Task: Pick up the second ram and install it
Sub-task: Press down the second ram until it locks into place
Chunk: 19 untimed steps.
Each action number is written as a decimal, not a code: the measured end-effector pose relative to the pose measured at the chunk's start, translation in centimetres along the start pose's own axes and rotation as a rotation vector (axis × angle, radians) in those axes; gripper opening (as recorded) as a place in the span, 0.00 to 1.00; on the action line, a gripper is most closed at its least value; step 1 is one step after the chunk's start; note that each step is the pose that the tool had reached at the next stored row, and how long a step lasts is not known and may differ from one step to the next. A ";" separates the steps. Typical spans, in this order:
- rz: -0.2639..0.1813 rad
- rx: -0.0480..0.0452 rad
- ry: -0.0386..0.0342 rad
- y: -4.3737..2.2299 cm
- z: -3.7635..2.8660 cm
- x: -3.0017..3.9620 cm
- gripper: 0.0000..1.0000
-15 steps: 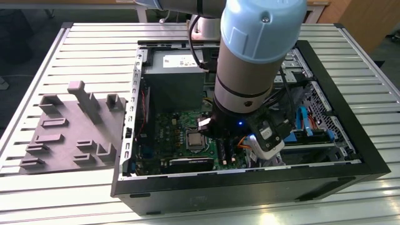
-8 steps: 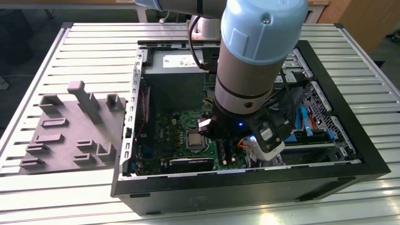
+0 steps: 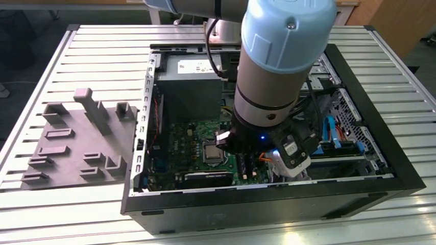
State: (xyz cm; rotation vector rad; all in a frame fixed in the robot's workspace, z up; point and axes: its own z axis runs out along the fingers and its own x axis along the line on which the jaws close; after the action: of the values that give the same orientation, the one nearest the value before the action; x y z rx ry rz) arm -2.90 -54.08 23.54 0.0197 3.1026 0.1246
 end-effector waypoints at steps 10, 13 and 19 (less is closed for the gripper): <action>0.000 0.0001 0.0001 -0.25 0.19 0.01 0.11; 0.000 0.0001 0.0000 -0.31 0.24 0.01 0.11; 0.000 0.0000 0.0000 -0.43 0.35 0.01 0.11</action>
State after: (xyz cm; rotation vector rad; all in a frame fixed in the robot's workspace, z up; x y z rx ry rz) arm -2.90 -54.47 23.16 0.0198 3.1026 0.1246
